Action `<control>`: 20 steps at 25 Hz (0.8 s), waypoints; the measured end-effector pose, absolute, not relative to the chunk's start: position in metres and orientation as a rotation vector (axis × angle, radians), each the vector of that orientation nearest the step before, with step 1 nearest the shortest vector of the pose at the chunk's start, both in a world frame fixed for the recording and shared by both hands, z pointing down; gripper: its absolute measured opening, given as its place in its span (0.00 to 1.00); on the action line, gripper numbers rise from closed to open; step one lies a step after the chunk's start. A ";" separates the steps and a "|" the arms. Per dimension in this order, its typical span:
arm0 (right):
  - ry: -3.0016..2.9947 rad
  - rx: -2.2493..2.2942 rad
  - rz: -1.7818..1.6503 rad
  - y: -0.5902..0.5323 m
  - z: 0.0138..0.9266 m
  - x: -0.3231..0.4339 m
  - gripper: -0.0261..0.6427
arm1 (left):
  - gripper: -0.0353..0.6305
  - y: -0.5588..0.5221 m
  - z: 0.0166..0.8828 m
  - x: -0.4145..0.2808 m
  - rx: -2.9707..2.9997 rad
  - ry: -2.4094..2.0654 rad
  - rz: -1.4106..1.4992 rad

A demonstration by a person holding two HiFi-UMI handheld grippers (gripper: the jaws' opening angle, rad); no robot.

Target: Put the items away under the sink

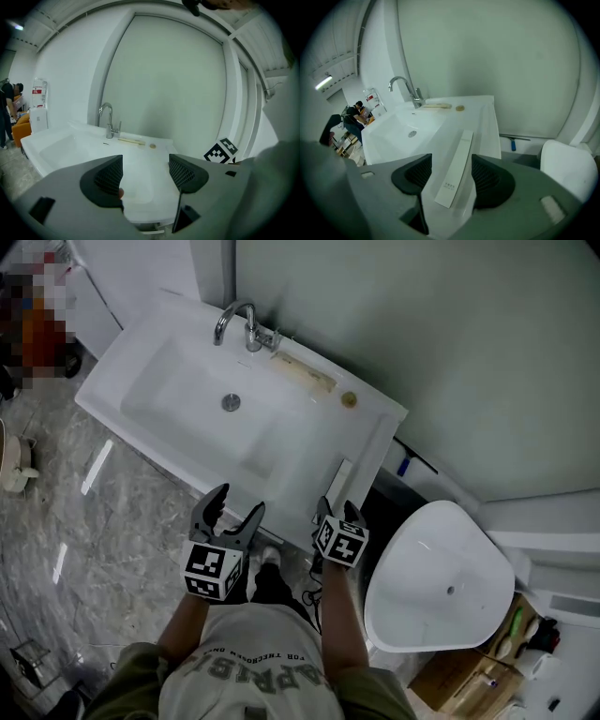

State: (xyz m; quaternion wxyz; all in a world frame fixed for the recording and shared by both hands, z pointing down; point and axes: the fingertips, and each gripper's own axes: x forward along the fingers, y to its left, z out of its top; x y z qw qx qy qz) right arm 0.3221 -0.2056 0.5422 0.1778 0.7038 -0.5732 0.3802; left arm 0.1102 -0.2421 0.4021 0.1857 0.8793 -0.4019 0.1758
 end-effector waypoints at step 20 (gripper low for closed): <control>-1.191 2.021 1.362 -0.205 0.601 0.321 0.42 | 0.51 -0.305 0.431 0.131 2.587 -0.745 0.634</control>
